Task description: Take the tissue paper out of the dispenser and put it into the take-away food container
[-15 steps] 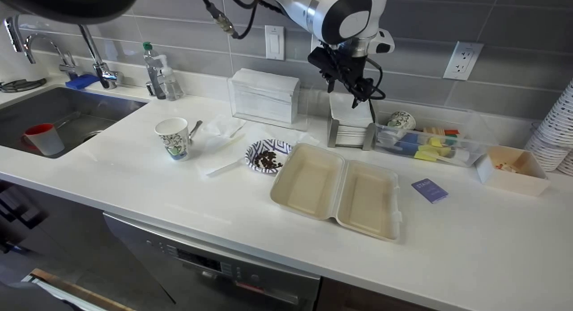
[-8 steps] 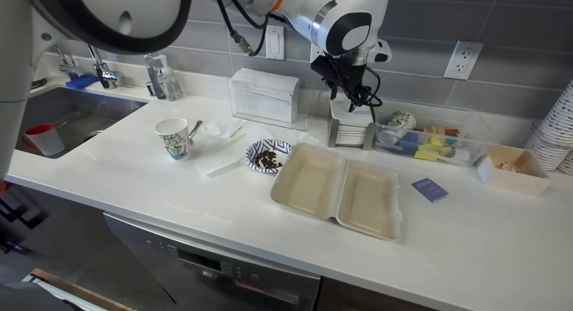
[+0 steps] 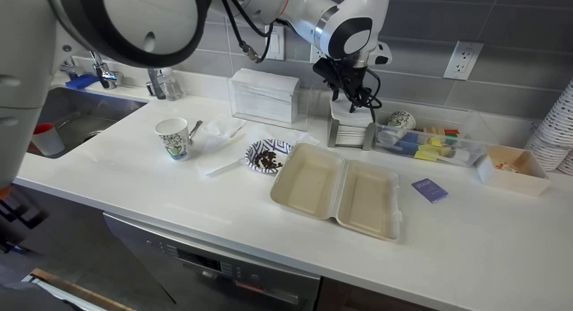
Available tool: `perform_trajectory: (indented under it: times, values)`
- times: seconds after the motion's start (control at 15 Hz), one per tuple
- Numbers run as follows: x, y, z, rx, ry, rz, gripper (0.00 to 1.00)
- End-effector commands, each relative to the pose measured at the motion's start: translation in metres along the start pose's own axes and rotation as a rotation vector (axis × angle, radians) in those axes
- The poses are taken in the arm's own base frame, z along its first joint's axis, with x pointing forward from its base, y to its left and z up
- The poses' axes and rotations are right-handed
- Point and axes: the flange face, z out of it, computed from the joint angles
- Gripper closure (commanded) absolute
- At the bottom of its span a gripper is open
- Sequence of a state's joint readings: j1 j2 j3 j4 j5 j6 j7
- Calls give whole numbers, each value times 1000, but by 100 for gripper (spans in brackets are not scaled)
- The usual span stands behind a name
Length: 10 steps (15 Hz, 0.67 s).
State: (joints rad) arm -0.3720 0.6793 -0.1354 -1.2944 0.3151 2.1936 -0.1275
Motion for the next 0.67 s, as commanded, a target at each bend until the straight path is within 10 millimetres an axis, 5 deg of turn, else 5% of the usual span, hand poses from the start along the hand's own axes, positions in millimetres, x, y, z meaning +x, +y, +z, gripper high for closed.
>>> perform_trajectory:
  times: [0.0, 0.6]
  values:
    - [6, 3, 9, -4, -13, 13, 35]
    - [9, 4, 7, -14, -2, 7, 55]
